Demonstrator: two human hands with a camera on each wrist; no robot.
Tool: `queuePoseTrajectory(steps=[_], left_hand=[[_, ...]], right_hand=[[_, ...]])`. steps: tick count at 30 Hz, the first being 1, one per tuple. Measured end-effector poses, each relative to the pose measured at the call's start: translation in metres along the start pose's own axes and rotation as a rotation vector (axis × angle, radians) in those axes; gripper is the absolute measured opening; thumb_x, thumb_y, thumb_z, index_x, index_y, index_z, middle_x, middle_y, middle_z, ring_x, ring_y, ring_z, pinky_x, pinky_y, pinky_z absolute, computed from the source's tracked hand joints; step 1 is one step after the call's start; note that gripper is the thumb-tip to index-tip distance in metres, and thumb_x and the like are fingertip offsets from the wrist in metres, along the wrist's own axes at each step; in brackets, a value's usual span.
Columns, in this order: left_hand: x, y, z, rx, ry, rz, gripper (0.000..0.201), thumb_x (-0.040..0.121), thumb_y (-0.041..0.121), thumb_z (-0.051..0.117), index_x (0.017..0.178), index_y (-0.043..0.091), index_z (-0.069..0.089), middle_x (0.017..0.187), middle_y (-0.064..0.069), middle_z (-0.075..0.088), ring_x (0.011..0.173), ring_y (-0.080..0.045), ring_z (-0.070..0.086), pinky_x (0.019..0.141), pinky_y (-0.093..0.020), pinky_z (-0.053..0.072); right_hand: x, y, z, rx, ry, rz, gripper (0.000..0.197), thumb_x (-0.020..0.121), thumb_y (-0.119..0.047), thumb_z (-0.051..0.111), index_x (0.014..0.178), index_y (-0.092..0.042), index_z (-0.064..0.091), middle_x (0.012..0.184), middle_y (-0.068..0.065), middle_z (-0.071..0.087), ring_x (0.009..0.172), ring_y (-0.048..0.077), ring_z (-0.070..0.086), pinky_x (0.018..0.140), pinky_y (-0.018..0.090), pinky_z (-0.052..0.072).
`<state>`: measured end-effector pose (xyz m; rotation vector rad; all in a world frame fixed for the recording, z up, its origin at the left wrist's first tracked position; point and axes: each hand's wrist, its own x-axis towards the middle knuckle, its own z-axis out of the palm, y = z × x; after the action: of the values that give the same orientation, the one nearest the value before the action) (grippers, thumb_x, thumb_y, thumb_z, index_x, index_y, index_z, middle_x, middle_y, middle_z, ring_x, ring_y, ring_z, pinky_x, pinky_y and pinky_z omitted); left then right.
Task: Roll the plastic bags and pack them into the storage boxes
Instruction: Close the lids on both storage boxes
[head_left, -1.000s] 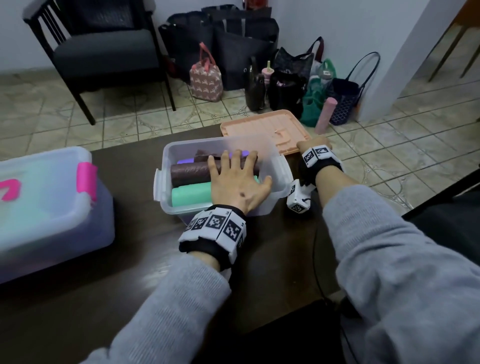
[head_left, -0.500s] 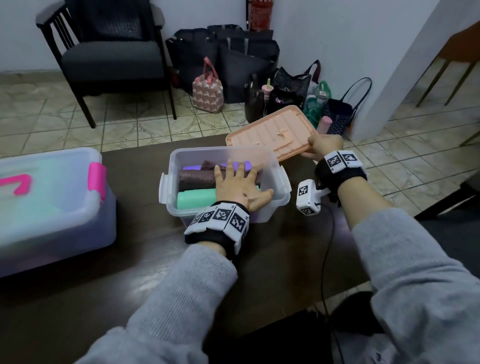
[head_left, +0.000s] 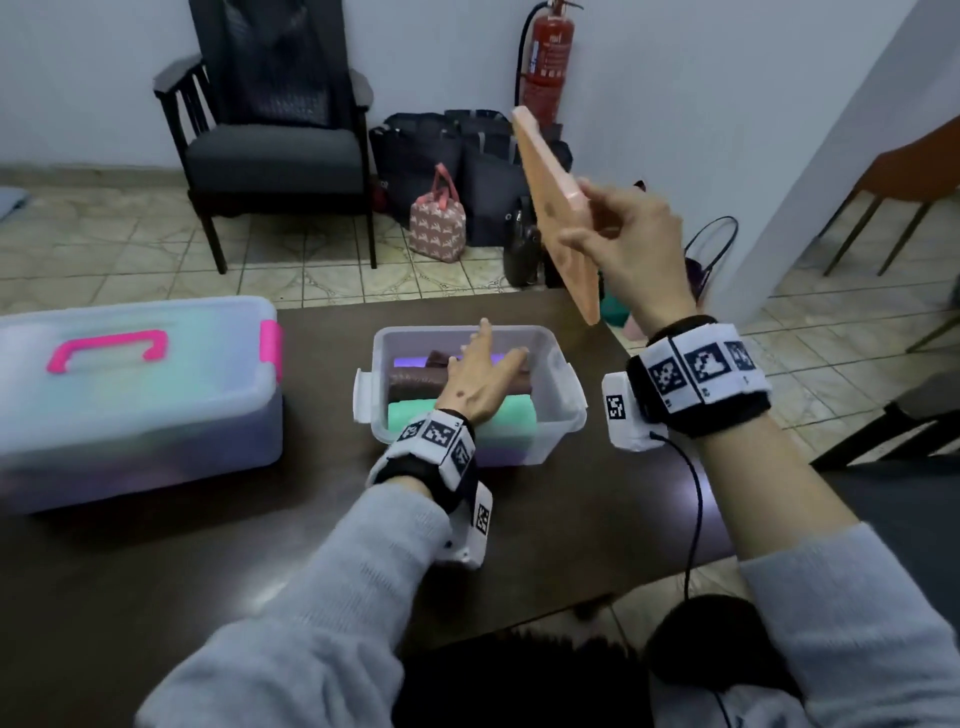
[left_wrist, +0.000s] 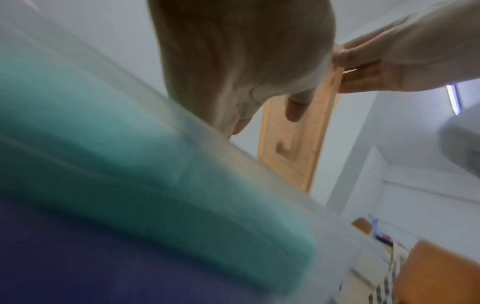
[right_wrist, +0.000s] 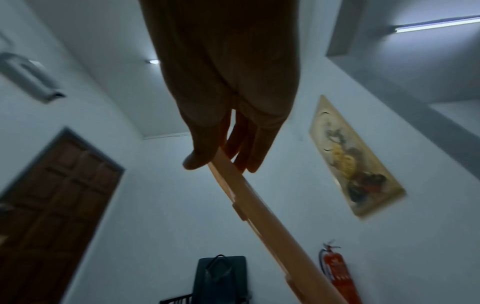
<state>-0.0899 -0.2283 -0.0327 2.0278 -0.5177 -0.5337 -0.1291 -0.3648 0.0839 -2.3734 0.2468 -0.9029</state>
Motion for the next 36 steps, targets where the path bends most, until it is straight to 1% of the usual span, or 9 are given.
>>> queuePoseTrajectory(steps=[4, 7, 10, 14, 18, 23, 28, 31, 36], left_hand=[[-0.013, -0.014, -0.045, -0.376, 0.379, 0.016, 0.051, 0.099, 0.023, 0.040, 0.146, 0.007, 0.030, 0.137, -0.005, 0.048, 0.120, -0.023, 0.050, 0.094, -0.012, 0.040], [-0.010, -0.051, -0.085, -0.420, 0.667, -0.067, 0.032, 0.093, 0.018, 0.045, 0.120, 0.011, 0.060, 0.119, -0.008, 0.063, 0.111, -0.023, 0.057, 0.099, -0.033, 0.044], [-0.015, -0.070, -0.097, -0.491, 0.578, -0.161, 0.021, 0.095, 0.024, 0.048, 0.083, 0.014, 0.062, 0.084, -0.006, 0.062, 0.087, -0.024, 0.058, 0.083, -0.037, 0.049], [-0.025, -0.080, -0.090, -0.551, 0.429, -0.214, 0.041, 0.087, 0.030, 0.064, 0.110, -0.004, 0.063, 0.101, -0.016, 0.068, 0.089, -0.026, 0.067, 0.085, -0.039, 0.055], [-0.035, -0.077, -0.083, -0.272, 0.464, -0.248, 0.044, 0.077, 0.027, 0.073, 0.116, 0.009, 0.065, 0.110, -0.009, 0.069, 0.103, -0.020, 0.065, 0.097, -0.030, 0.048], [-0.041, -0.067, -0.083, -0.228, 0.480, -0.281, 0.032, 0.083, 0.023, 0.068, 0.113, 0.013, 0.068, 0.113, -0.007, 0.068, 0.102, -0.016, 0.061, 0.086, -0.017, 0.040], [-0.034, -0.058, -0.085, -0.248, 0.445, -0.362, 0.032, 0.076, 0.029, 0.069, 0.105, 0.013, 0.069, 0.114, -0.009, 0.067, 0.109, -0.025, 0.060, 0.099, -0.032, 0.047], [-0.028, -0.054, -0.085, -0.270, 0.429, -0.381, 0.028, 0.074, 0.027, 0.068, 0.097, 0.012, 0.070, 0.110, -0.011, 0.068, 0.104, -0.026, 0.063, 0.095, -0.035, 0.050], [-0.020, -0.059, -0.085, -0.257, 0.436, -0.390, 0.033, 0.078, 0.017, 0.066, 0.111, 0.010, 0.066, 0.117, -0.011, 0.065, 0.109, -0.024, 0.060, 0.098, -0.031, 0.047]], right_hand=[[-0.045, -0.041, 0.027, -0.146, -0.223, -0.195, 0.053, 0.072, -0.023, 0.077, 0.121, -0.008, 0.062, 0.104, 0.012, 0.063, 0.092, 0.025, 0.059, 0.085, 0.032, 0.047], [-0.080, -0.055, 0.057, -0.324, -0.415, -0.286, 0.040, 0.081, -0.021, 0.069, 0.119, -0.010, 0.060, 0.109, 0.011, 0.059, 0.100, 0.026, 0.056, 0.086, 0.033, 0.044], [-0.109, -0.060, 0.091, -0.345, -0.603, -0.297, 0.041, 0.083, -0.016, 0.065, 0.122, -0.006, 0.058, 0.109, 0.015, 0.055, 0.106, 0.030, 0.049, 0.088, 0.038, 0.041], [-0.131, -0.061, 0.119, -0.348, -0.677, -0.297, 0.040, 0.078, -0.014, 0.069, 0.115, -0.003, 0.060, 0.105, 0.017, 0.055, 0.102, 0.032, 0.049, 0.085, 0.043, 0.043], [-0.131, -0.059, 0.117, -0.195, -0.690, -0.245, 0.035, 0.087, -0.020, 0.063, 0.119, -0.007, 0.062, 0.111, 0.016, 0.059, 0.107, 0.029, 0.050, 0.089, 0.034, 0.038], [-0.102, -0.008, 0.089, -0.392, -0.349, 0.062, 0.039, 0.098, -0.025, 0.039, 0.134, -0.016, 0.048, 0.136, 0.006, 0.048, 0.127, 0.022, 0.040, 0.106, 0.034, 0.028], [-0.075, 0.043, 0.077, -0.446, -0.508, 0.497, 0.046, 0.101, -0.029, 0.026, 0.147, -0.025, 0.024, 0.157, 0.009, 0.012, 0.138, 0.035, 0.026, 0.111, 0.047, 0.023], [-0.065, 0.044, 0.077, -0.307, -0.557, 0.502, 0.048, 0.102, -0.027, 0.026, 0.150, -0.025, 0.019, 0.150, 0.014, 0.031, 0.131, 0.033, 0.038, 0.109, 0.039, 0.028], [-0.057, 0.046, 0.071, -0.100, -0.457, 0.759, 0.067, 0.096, -0.035, 0.047, 0.150, -0.014, 0.013, 0.149, 0.013, 0.034, 0.133, 0.030, 0.038, 0.105, 0.033, 0.030]])
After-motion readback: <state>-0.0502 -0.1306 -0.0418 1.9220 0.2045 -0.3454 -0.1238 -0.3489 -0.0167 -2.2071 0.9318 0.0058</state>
